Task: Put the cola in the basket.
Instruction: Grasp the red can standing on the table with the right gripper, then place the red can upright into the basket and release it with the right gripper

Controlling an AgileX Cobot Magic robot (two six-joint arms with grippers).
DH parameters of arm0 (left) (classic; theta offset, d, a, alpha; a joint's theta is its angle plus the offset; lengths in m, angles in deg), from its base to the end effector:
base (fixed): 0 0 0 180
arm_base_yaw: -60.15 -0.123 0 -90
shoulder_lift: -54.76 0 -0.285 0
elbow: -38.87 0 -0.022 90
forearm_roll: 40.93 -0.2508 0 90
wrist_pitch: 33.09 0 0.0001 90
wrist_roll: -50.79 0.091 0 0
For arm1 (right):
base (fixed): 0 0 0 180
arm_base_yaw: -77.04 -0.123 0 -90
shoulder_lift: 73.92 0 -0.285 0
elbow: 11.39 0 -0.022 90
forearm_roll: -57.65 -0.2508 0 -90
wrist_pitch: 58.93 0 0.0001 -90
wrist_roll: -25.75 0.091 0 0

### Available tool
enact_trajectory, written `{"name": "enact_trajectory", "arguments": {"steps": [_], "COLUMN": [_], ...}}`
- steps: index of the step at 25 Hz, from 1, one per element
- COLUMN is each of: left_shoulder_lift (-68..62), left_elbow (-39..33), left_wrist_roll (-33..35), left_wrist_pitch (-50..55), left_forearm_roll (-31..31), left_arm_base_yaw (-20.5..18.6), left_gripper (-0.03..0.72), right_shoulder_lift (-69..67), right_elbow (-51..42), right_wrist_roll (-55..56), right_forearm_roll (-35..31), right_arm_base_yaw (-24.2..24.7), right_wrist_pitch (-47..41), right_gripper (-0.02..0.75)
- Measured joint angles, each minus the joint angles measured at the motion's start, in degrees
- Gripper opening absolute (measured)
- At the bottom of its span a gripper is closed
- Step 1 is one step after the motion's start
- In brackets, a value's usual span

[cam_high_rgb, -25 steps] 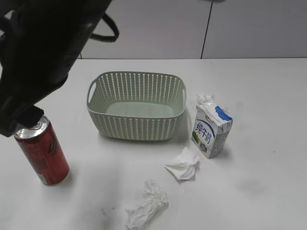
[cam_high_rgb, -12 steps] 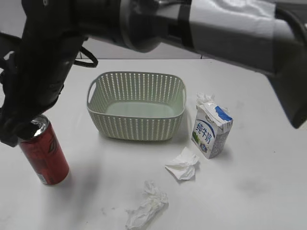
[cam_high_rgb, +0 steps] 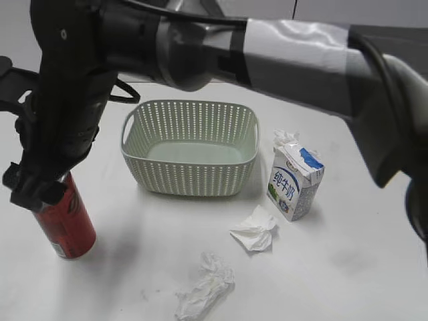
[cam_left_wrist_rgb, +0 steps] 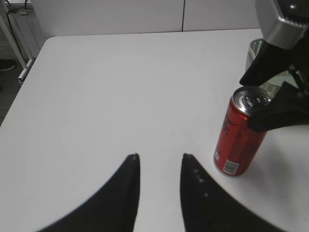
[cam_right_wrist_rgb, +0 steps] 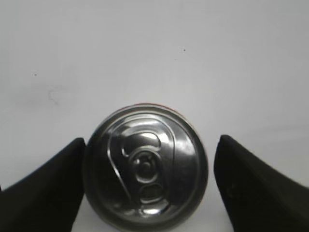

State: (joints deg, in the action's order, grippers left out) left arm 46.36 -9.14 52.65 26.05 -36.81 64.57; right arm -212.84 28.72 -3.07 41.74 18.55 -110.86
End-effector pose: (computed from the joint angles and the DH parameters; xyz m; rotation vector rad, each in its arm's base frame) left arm -0.0037 -0.0053 0.2825 0.1125 2.0134 -0.1141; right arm 0.2502 0.4458 0.2169 -1.7292 2.0341 0.5195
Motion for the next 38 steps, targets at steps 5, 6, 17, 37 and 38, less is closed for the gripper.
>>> {"name": "enact_trajectory", "arguments": {"steps": [5,6,17,37,38], "left_shoulder_lift": [0.0,0.0,0.0,0.0,0.0], "left_elbow": [0.0,0.0,0.0,0.0,0.0], "left_wrist_roll": [0.0,0.0,0.0,0.0,0.0], "left_wrist_pitch": [0.0,0.0,0.0,0.0,0.0], "left_forearm_roll": [0.0,0.0,0.0,0.0,0.0], "left_arm_base_yaw": [0.0,0.0,0.0,0.0,0.0], "left_gripper": [0.232,0.232,0.232,0.231,0.231], "right_shoulder_lift": [-2.82,-3.01,-3.2,-3.47,-2.95], "right_elbow": [0.0,0.0,0.0,7.54,7.91], "right_wrist_roll": [0.02,0.02,0.07,1.96,2.0], "right_forearm_roll": [-0.05,-0.12,-0.96,0.32,0.32], "right_arm_base_yaw": [0.0,0.0,0.0,0.36,0.46], "right_wrist_pitch": [0.84,1.46,2.44,-5.56,-5.56], "right_gripper": [0.604,0.604,0.584,0.522,0.522]}}
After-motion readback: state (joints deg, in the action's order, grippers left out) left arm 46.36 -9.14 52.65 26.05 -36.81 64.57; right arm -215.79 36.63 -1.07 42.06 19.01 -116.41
